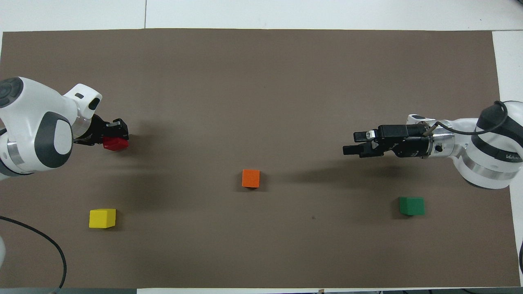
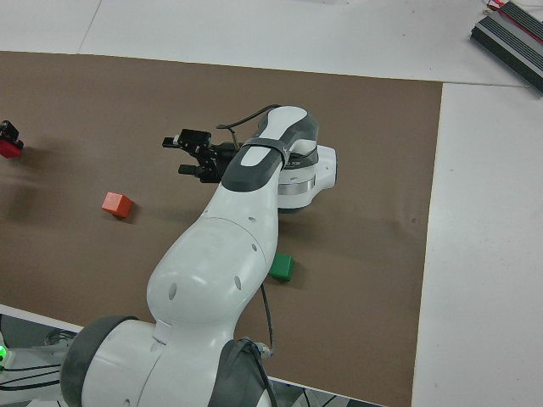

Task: Transfer red block to right arm and stack on blue block
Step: 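Lift the red cube with the left gripper while the right gripper approaches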

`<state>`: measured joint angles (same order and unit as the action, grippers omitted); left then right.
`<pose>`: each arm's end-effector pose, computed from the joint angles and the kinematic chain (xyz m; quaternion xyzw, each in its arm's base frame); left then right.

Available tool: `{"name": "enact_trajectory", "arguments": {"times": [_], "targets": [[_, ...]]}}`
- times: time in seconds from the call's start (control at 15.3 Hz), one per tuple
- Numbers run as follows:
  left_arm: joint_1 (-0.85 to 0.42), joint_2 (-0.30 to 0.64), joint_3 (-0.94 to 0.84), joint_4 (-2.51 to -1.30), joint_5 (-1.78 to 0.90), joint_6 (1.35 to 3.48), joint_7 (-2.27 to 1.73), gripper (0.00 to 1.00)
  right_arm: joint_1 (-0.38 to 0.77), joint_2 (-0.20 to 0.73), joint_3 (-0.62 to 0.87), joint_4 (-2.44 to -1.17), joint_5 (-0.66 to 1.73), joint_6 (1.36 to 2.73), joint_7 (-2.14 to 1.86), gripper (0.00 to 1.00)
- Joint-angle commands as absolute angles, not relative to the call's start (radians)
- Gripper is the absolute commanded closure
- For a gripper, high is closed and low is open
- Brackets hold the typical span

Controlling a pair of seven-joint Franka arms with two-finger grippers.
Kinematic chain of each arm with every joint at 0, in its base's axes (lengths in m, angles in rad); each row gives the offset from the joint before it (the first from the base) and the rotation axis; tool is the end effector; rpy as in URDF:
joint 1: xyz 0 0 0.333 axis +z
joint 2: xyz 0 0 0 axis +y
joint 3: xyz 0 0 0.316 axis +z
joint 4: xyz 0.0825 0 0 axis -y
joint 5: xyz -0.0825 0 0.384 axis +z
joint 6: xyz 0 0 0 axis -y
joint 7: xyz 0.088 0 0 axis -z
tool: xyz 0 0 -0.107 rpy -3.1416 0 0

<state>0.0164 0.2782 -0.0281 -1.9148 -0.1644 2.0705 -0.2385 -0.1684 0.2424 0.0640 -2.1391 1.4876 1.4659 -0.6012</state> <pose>0.6008 -0.0148 0.3412 0.9831 0.1562 -0.0698 0.0652 0.5352 0.0587 0.3386 -0.6920 0.0638 0.0848 0.7140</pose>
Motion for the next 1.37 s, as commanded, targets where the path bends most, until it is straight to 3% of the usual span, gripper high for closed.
{"name": "enact_trajectory", "arguments": {"times": [0.0,0.2,0.39,0.65,0.91,1.3], "targets": [[0.005,0.235,-0.032,-1.745,-0.283,1.806,-0.505,1.00,-0.140,0.236,0.067,-2.172,1.565,1.451,-0.611,0.00],[0.005,0.227,-0.051,-1.600,-0.420,1.605,-0.789,1.00,-0.121,0.235,0.067,-2.181,1.572,1.469,-0.609,0.00],[0.002,0.141,-0.074,-1.612,-0.638,1.572,-1.126,1.00,-0.081,0.238,0.067,-2.215,1.618,1.489,-0.603,0.00],[-0.026,0.112,-0.150,-1.652,-0.814,1.611,-1.397,1.00,-0.051,0.236,0.075,-2.220,1.699,1.485,-0.604,0.00],[-0.090,0.026,-0.163,-1.828,-1.090,1.805,-1.537,1.00,-0.026,0.241,0.080,-2.183,1.821,1.425,-0.664,0.00],[-0.345,0.032,-0.161,-1.859,-1.098,2.192,-1.796,1.00,-0.002,0.241,0.081,-2.175,1.947,1.390,-0.676,0.00]]}}
